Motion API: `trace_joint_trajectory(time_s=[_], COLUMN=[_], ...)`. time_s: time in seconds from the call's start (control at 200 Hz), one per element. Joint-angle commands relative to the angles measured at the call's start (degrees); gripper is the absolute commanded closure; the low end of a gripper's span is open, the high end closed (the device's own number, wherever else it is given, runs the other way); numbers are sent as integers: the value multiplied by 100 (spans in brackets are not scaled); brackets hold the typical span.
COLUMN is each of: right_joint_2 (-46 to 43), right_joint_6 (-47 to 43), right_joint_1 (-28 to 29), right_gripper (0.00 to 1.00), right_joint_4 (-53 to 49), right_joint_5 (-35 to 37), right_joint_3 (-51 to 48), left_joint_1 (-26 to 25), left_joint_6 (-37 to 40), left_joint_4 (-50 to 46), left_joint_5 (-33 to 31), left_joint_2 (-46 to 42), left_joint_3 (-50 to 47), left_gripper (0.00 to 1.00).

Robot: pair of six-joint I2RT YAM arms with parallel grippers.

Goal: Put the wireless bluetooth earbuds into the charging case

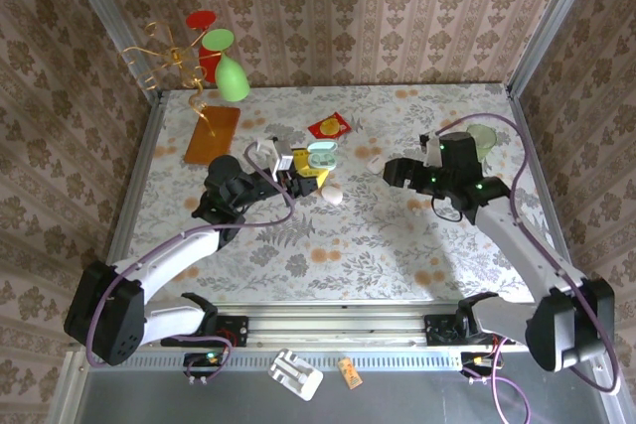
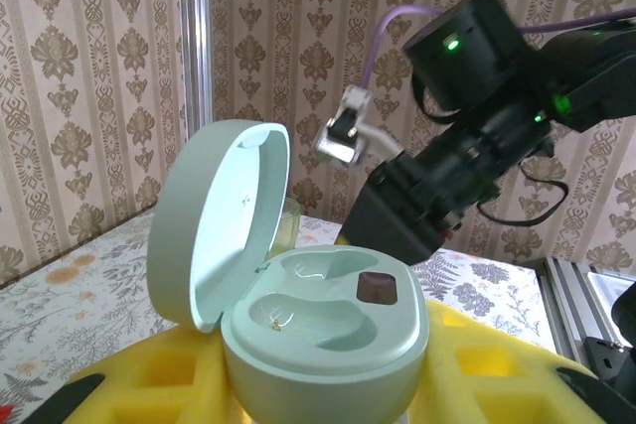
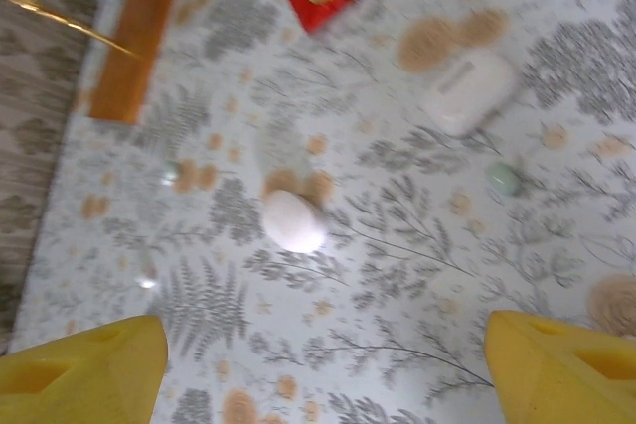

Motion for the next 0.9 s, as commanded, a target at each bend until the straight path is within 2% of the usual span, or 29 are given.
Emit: trace_joint_trajectory(time_s=[0.0, 0.175, 0.485, 0.63, 0.895], right_joint_2=[396, 1492, 3046, 3525, 4288], right_joint_6=[-24, -73, -127, -313, -633], right_joint_1=[-27, -32, -19, -28, -19], right_gripper=[16, 22, 46, 47, 47], right_joint_4=[-63, 109, 209, 46, -300], right_joint_5=[331, 622, 723, 968, 874], right_joint_3=[-54, 273, 1127, 1539, 2289], left_joint_1=[41, 41, 43, 49, 76], left_joint_6=[213, 251, 352, 384, 469], left_joint_4=[294, 397, 234, 217, 198], left_joint_5=[147, 144, 109, 95, 130], left_joint_2=[-175, -237, -271, -257, -239], left_joint_3=[-119, -236, -280, -281, -271], left_gripper=[76, 76, 76, 76, 76])
